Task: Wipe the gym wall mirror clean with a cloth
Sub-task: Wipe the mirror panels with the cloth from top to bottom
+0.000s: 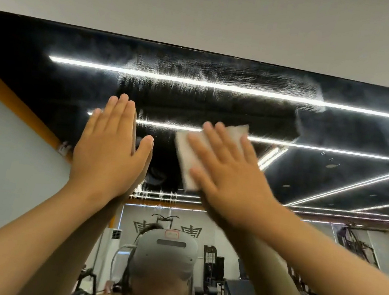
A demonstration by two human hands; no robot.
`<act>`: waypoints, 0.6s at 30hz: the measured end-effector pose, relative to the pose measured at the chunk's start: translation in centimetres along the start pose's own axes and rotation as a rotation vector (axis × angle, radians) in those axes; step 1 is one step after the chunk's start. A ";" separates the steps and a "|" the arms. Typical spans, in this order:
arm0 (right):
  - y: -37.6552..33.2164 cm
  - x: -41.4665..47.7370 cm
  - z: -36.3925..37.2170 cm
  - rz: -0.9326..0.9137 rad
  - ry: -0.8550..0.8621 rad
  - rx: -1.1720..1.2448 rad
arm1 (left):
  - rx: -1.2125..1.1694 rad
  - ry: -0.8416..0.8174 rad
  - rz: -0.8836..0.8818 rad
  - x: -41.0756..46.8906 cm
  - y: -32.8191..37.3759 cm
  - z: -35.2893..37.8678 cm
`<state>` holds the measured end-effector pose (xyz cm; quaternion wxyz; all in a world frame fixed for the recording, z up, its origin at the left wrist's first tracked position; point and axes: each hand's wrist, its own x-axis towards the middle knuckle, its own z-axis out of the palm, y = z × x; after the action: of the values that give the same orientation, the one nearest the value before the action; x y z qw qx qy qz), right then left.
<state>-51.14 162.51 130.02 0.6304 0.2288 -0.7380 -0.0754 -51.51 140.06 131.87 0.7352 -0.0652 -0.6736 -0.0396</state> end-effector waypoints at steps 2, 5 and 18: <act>-0.3 -2.3 0.6 -0.138 -0.012 0.016 | -0.010 -0.008 -0.005 0.0 0.0 0.0; 2.5 -3.1 0.2 -0.216 -0.037 0.015 | -0.008 -0.007 -0.003 0.0 -0.2 0.0; 17.3 8.3 -3.7 0.354 -0.022 -0.081 | -0.022 0.028 0.009 0.1 -0.5 0.3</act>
<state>-52.59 174.90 145.13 0.6344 0.0688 -0.7699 0.0044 -51.82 139.59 132.06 0.7438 -0.0758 -0.6626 -0.0446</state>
